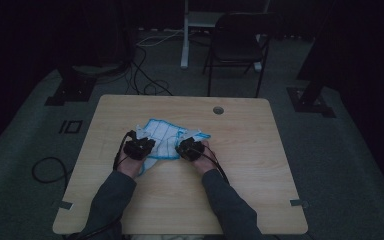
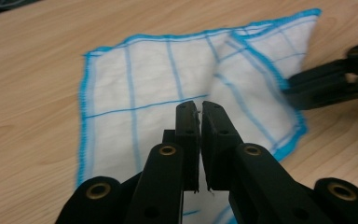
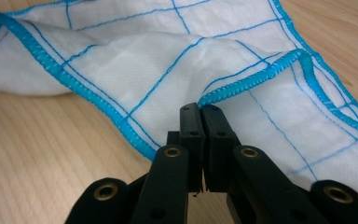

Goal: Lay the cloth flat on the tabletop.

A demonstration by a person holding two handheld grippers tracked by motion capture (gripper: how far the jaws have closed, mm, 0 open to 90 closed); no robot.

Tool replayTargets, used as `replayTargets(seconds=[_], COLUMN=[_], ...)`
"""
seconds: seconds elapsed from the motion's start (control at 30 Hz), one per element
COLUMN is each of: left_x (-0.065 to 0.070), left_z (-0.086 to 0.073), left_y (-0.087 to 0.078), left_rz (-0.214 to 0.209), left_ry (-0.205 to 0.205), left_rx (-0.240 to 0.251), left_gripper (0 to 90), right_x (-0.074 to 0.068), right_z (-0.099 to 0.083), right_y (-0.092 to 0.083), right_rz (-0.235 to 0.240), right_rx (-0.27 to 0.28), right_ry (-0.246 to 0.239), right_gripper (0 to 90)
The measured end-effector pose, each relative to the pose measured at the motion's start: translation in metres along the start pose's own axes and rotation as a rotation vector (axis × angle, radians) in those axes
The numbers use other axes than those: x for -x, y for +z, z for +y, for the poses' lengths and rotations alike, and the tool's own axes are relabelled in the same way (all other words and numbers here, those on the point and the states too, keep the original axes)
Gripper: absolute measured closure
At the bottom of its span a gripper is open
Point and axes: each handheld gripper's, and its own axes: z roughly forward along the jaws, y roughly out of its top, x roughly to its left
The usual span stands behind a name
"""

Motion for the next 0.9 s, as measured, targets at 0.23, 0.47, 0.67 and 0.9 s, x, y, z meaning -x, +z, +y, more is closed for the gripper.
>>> replayTargets(seconds=[0.23, 0.47, 0.67, 0.9], left_x=[-0.007, -0.011, -0.019, -0.023], left_z=[-0.013, -0.023, -0.031, -0.047], left_y=[0.000, 0.004, 0.007, 0.011], left_rz=[0.003, 0.001, 0.019, 0.019], left_ry=[-0.024, -0.035, -0.057, -0.077], left_rx=[-0.017, -0.037, -0.068, -0.097], left_gripper=[85.2, 81.2, 80.3, 80.3], right_x=[0.002, -0.002, -0.003, -0.002], right_z=[-0.009, -0.015, -0.021, -0.031], right_y=[-0.010, -0.018, -0.025, -0.034], right_rz=[0.009, -0.001, -0.008, -0.012], right_rx=[-0.016, -0.022, -0.022, -0.023], right_ry=[0.000, -0.013, -0.012, -0.004], right_gripper=[89.1, 89.0, 89.0, 89.0])
